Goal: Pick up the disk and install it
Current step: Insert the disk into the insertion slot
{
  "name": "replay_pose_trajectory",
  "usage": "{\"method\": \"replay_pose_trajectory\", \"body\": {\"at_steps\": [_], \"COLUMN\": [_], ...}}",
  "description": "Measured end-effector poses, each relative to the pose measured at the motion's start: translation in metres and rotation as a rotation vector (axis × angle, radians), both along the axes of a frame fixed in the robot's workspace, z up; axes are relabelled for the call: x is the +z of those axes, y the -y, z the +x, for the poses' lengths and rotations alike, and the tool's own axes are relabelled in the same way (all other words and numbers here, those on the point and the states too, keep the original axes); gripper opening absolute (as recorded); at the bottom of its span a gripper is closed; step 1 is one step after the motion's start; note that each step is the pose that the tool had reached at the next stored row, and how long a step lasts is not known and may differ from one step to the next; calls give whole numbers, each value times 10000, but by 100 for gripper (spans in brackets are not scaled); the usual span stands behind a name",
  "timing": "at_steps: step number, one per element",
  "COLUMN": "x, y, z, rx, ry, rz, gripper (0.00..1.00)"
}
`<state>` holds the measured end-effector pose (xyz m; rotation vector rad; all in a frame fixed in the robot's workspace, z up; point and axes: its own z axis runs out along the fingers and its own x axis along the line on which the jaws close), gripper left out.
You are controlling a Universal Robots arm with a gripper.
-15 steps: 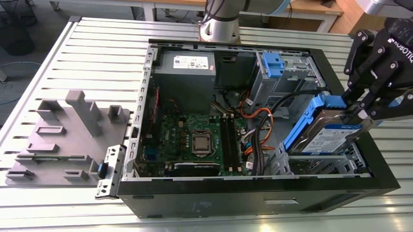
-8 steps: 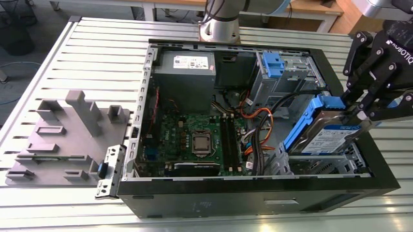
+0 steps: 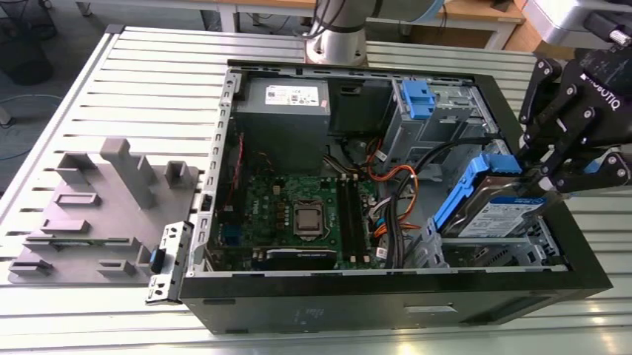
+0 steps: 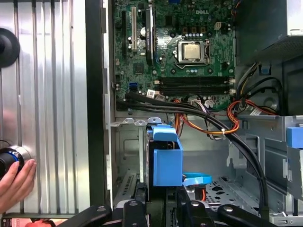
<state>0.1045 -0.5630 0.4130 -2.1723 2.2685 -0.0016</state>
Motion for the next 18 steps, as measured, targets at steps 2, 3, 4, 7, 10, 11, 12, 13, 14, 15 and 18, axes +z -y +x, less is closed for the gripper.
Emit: {"method": "replay_pose_trajectory", "body": {"at_steps": [2, 3, 4, 7, 10, 11, 12, 13, 14, 15, 18], "x": [-36, -54, -73, -127, -181, -201, -218, -237, -255, -273, -327], "y": [0, 0, 0, 0, 0, 0, 0, 0, 0, 0, 0], "z": [0, 0, 0, 0, 0, 0, 0, 0, 0, 0, 0], "rx": [0, 0, -1, -1, 0, 0, 0, 0, 0, -1, -1], "ry": [0, 0, 0, 0, 0, 0, 0, 0, 0, 0, 0], "rz": [1, 1, 1, 1, 0, 1, 0, 1, 1, 1, 0], "gripper": [35, 35, 35, 35, 35, 35, 35, 35, 35, 35, 35]}}
